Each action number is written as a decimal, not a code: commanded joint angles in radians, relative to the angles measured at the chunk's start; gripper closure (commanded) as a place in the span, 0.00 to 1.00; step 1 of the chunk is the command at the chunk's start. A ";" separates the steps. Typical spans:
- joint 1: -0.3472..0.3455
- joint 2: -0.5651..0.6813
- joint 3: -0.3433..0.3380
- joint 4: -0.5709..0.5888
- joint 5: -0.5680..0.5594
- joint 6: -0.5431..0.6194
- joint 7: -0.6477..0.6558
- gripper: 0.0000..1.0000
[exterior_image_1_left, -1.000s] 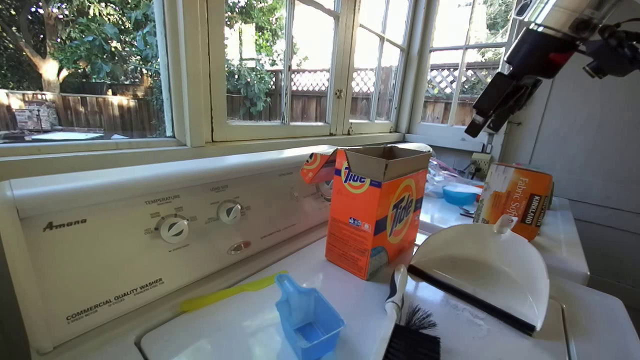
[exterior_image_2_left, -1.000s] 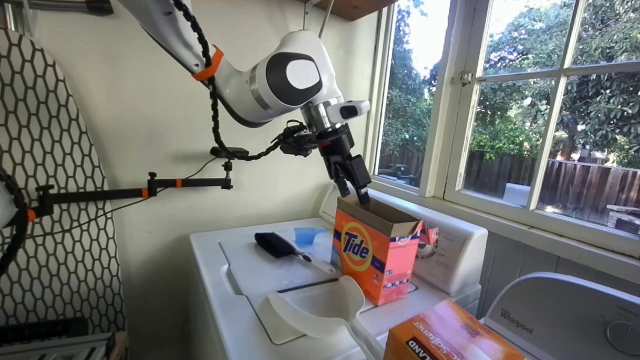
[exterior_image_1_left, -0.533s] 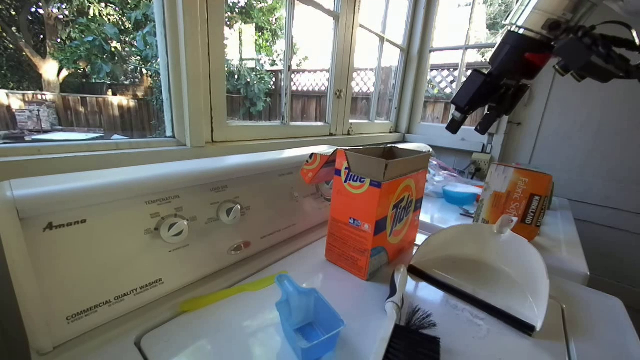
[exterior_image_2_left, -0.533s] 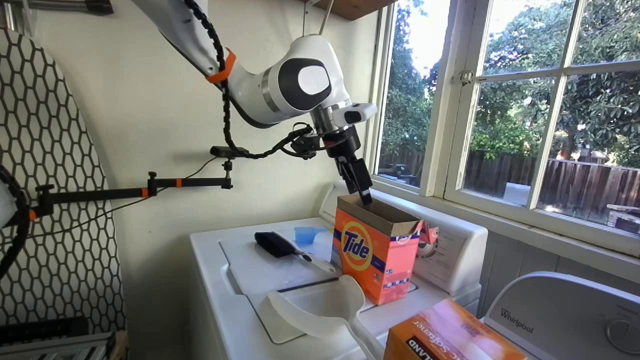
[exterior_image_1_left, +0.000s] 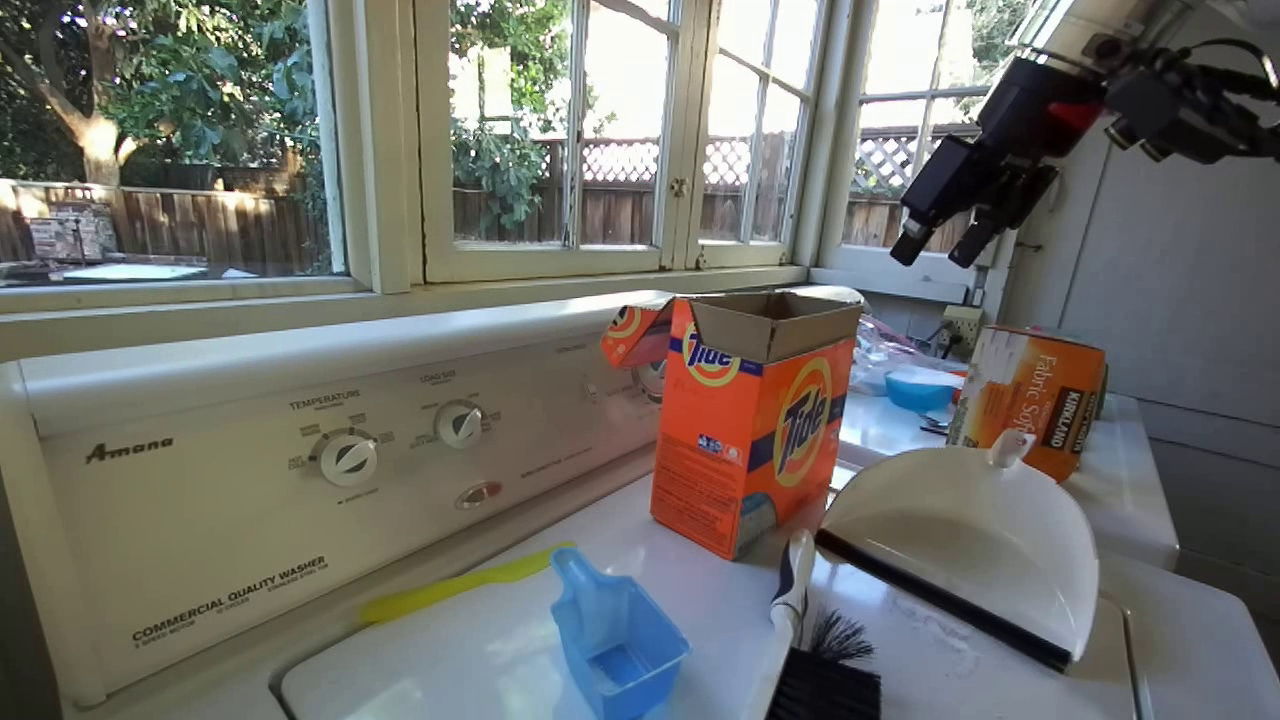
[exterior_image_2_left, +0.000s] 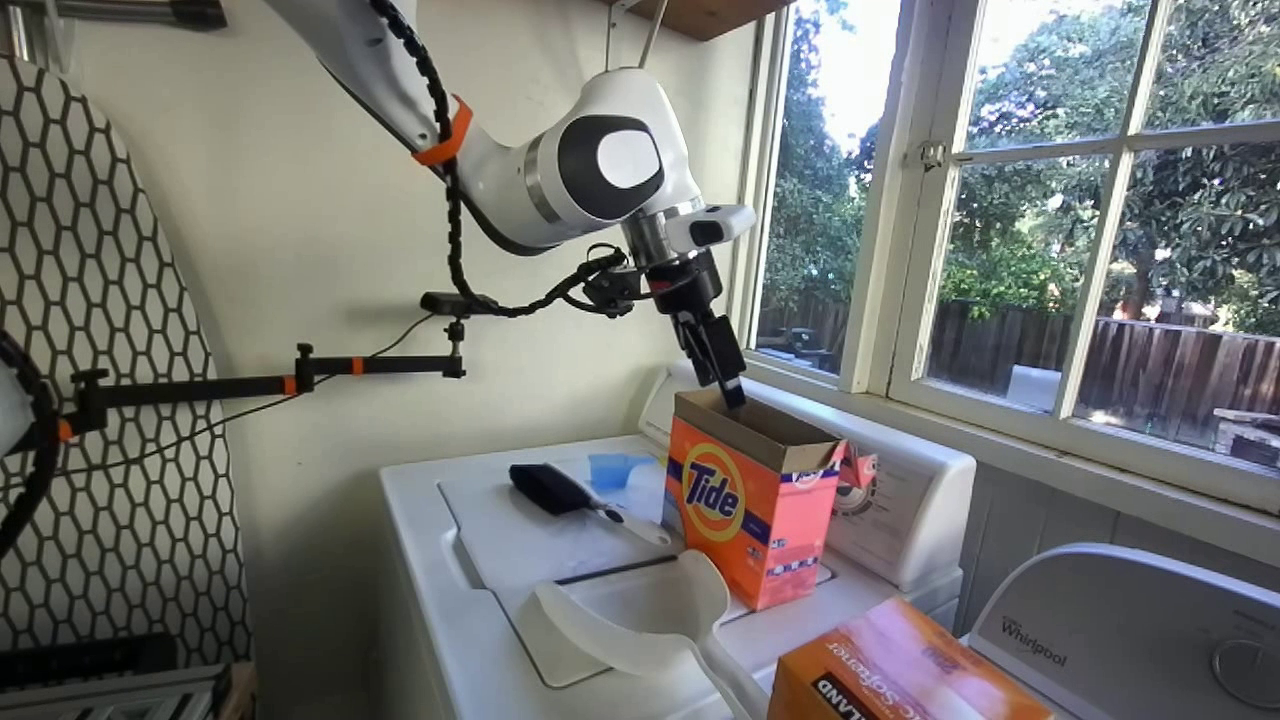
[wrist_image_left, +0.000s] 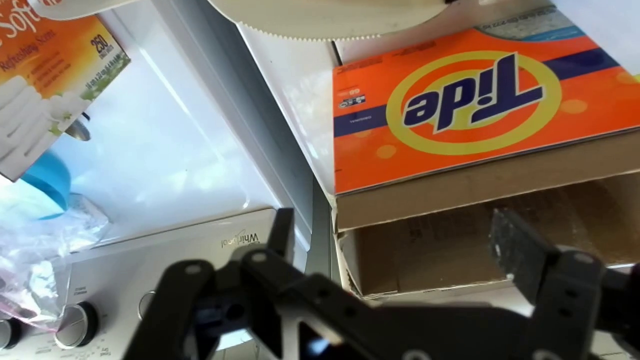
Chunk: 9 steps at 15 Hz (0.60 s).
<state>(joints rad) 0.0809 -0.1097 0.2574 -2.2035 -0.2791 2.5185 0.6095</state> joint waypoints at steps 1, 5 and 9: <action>0.018 0.006 -0.018 0.008 0.026 -0.005 -0.020 0.00; 0.030 0.032 -0.030 0.047 0.111 -0.044 -0.087 0.00; 0.026 0.068 -0.041 0.101 0.143 -0.104 -0.102 0.00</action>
<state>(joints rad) 0.0932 -0.0829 0.2347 -2.1609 -0.1636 2.4818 0.5268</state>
